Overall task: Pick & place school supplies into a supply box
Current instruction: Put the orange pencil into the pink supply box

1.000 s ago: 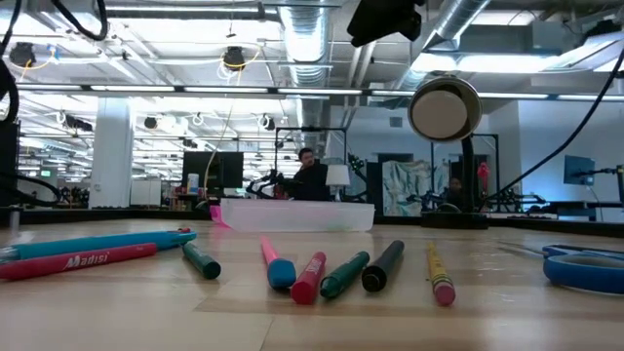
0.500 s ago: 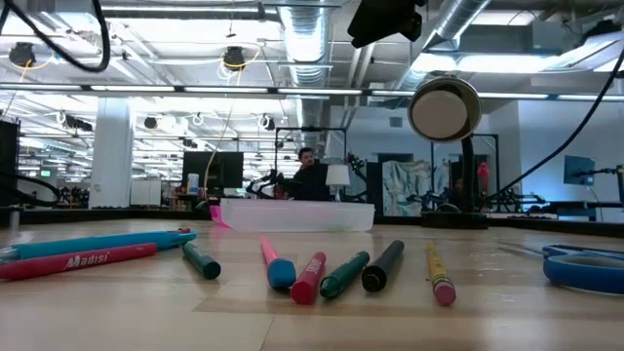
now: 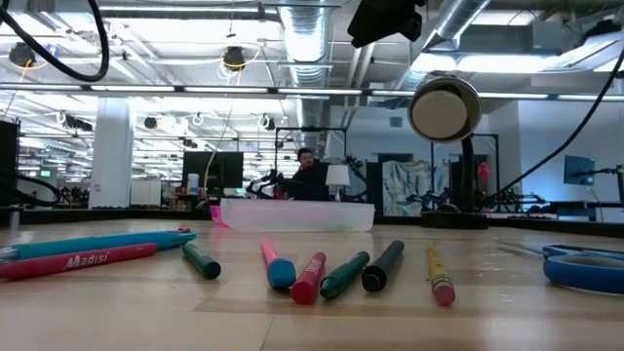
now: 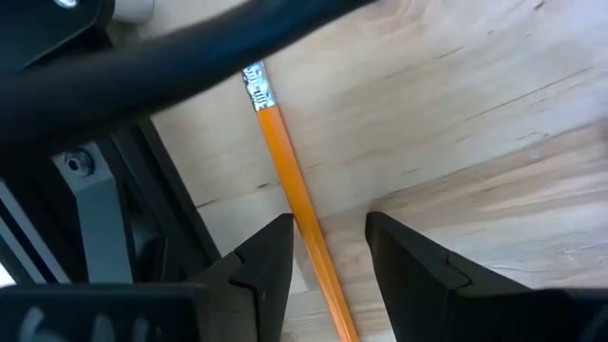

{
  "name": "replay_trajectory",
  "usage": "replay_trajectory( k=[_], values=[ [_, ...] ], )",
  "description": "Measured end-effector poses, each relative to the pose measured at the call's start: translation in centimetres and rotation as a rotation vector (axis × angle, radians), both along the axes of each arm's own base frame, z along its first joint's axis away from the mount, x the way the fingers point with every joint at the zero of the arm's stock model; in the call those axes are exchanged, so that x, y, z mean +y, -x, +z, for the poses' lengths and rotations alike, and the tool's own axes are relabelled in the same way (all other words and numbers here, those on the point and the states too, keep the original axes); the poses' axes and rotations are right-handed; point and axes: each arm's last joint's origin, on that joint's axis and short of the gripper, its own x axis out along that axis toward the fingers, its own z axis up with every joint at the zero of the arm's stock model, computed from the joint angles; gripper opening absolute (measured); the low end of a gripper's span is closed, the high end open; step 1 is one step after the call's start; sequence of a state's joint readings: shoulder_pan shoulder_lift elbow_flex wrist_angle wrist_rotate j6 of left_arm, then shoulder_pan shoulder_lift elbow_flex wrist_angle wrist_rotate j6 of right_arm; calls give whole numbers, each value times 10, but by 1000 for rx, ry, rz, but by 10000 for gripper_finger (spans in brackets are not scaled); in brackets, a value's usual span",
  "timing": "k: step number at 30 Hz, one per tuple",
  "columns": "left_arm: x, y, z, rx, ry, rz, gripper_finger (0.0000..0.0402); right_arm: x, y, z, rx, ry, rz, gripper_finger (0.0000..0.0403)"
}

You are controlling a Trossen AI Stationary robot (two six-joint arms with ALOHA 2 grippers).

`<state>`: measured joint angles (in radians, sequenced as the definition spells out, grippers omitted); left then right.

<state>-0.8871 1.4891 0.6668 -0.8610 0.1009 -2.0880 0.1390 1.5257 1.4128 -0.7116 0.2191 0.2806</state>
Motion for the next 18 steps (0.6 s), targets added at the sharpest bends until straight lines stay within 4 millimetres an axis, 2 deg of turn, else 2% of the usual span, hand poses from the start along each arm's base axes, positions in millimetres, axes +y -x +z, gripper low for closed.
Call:
replay_trajectory(
  k=[13, 18],
  values=[
    [-2, -3, 1, -35, -6, 37, 139, 0, 0, 0, 2, 10, 11, 107],
    [-7, -8, 4, -97, -3, 33, 139, 0, 0, 0, 4, 18, 19, 107]
  ],
)
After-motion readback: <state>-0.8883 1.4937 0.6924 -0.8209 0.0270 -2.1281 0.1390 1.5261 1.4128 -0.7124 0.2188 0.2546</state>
